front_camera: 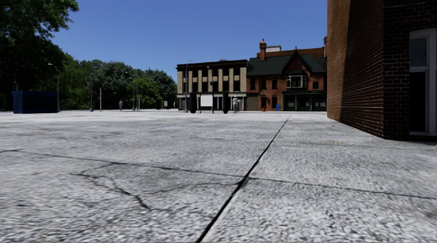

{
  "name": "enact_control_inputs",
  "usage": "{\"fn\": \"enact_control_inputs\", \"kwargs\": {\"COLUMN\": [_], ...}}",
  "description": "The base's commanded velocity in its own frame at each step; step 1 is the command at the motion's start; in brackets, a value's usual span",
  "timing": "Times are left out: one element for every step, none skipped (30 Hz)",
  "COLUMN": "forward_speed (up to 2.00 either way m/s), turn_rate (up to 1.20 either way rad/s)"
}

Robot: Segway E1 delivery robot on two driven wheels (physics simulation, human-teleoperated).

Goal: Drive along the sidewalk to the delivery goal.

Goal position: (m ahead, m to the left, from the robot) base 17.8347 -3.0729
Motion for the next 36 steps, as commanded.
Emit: {"fn": "enact_control_inputs", "kwargs": {"forward_speed": [2.00,2.00,2.00,2.00,2.00,2.00,2.00,2.00,2.00,2.00,2.00,2.00,2.00,2.00,2.00,2.00,2.00,2.00,2.00,2.00,2.00,2.00,2.00,2.00,2.00,2.00,2.00,2.00,2.00,2.00,2.00,2.00,2.00,2.00,2.00,2.00], "turn_rate": [0.00,0.00,0.00,0.00,0.00,0.00,0.00,0.00,0.00,0.00,0.00,0.00,0.00,0.00,0.00,0.00,0.00,0.00,0.00,0.00,0.00,0.00,0.00,0.00,0.00,0.00,0.00,0.00,0.00,0.00,0.00,0.00,0.00,0.00,0.00,0.00]}}
